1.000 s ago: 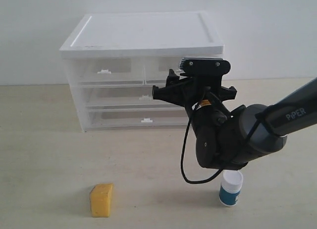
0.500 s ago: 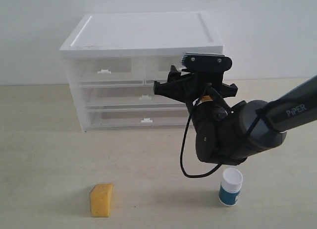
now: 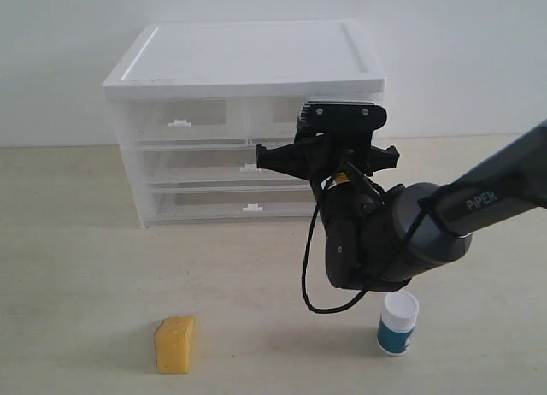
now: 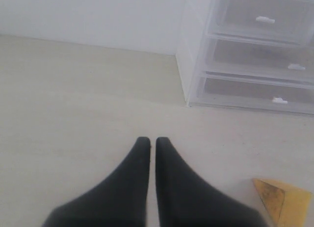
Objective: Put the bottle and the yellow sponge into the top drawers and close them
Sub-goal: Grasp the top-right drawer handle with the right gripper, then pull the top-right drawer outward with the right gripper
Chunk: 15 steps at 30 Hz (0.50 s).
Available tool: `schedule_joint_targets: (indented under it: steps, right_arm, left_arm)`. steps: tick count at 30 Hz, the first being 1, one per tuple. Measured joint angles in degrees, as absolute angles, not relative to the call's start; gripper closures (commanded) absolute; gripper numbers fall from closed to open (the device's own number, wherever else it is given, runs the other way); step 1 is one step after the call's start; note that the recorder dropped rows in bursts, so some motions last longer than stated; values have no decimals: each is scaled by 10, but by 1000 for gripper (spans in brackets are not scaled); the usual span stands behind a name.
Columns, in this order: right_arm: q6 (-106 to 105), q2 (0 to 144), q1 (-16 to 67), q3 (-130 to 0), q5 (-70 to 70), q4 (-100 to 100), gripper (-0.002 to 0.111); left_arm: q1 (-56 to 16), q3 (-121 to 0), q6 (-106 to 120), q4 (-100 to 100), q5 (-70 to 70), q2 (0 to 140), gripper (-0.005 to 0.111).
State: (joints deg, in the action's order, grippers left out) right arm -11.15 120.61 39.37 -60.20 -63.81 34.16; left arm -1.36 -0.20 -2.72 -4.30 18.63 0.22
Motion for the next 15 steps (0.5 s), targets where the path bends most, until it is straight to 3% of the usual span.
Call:
schedule_joint_targets:
  steps: [15]
  right_arm:
    - [-120, 1126, 416, -510, -598, 350, 108]
  left_arm:
    - [-14, -2, -27, -43, 186, 2, 103]
